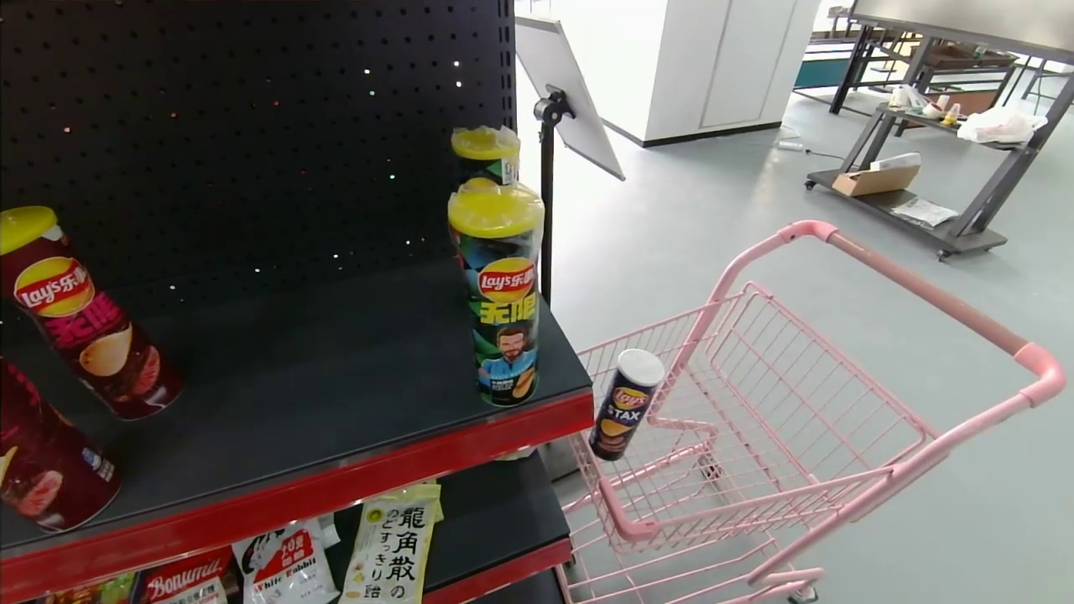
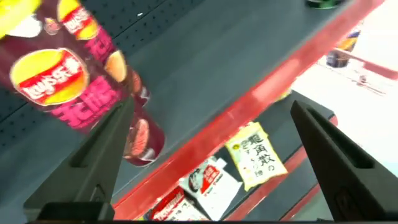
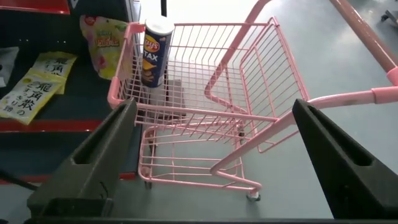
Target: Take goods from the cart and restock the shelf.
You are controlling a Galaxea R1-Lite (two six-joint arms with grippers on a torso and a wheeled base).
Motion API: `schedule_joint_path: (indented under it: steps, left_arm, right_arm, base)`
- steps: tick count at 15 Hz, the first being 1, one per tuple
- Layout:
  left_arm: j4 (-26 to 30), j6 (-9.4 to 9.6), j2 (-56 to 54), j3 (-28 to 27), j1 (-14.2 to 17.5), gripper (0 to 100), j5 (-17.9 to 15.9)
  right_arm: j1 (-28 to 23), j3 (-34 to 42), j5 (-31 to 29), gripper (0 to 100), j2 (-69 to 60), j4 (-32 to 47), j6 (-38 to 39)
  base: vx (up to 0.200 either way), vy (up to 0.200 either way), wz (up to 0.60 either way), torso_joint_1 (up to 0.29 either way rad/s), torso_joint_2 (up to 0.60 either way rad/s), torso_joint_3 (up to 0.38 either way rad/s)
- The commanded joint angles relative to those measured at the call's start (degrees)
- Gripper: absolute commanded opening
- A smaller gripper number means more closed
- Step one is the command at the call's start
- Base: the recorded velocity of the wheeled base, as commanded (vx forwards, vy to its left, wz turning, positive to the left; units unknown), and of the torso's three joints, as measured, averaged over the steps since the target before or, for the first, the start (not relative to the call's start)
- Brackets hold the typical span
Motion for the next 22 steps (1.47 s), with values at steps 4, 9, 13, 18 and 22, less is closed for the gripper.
schedule_joint_path:
  steps: [4,9,13,18,22]
  left_arm:
    - [3.33,0.08,-6.67,0.03,0.06,100,-0.91]
    - [3.33,0.08,-7.37,-0.06,0.06,100,-0.91]
    - [3.33,0.08,-7.64,-0.06,0.06,100,-0.82]
    - [3.16,0.08,-7.37,-0.59,0.06,100,-0.64]
    - [3.07,-0.27,-7.46,-0.59,0.06,100,-0.29]
  right_arm:
    - [-0.02,0.31,0.03,100,0.03,0.03,-0.03]
    - [-0.02,0.84,0.03,100,0.29,0.03,-0.03]
    - [-0.11,1.37,0.03,100,2.84,-0.14,-0.03]
    - [-0.02,-6.90,0.47,100,23.84,-7.70,1.64]
    - [1.83,-10.41,4.51,100,57.59,-40.66,9.11]
  base:
    - [0.000,0.000,0.00,-0.124,0.33,0.203]
    - [0.000,0.000,0.00,-0.158,0.43,0.279]
    - [0.000,0.000,0.00,-0.149,0.46,0.312]
    - [0.000,0.000,0.00,-0.019,0.06,0.046]
    - [0.000,0.000,0.00,0.000,0.00,0.000]
